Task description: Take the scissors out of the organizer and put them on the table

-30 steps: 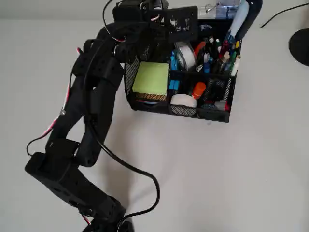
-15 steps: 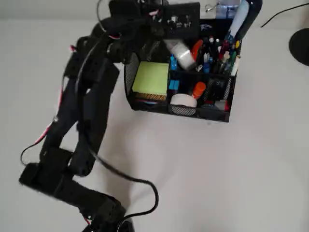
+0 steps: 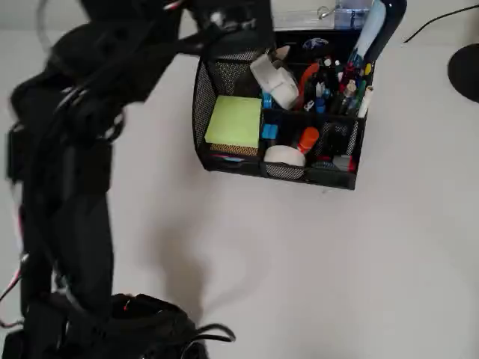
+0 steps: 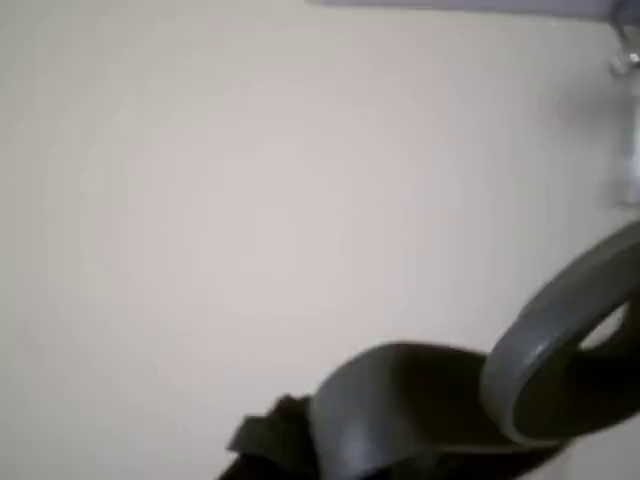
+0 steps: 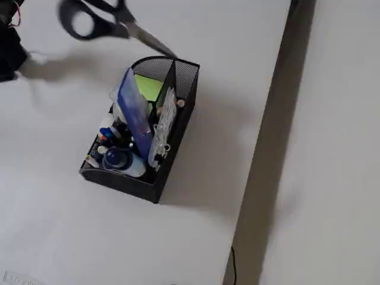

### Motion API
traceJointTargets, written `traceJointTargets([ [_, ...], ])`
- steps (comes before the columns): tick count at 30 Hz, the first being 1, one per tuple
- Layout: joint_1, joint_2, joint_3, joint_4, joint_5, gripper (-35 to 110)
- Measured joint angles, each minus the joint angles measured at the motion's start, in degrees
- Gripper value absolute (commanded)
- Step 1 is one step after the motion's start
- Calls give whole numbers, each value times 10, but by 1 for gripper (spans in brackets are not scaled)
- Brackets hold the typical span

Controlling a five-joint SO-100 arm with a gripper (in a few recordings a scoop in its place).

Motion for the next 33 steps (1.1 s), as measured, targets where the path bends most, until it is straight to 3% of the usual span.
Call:
traceJointTargets([
  [6, 17, 121, 4, 122, -6, 0],
  [10, 33, 243, 97, 158, -31, 0],
  [25, 103, 635, 623, 162, -116, 0],
  [33, 116, 672, 784, 122, -116, 0],
])
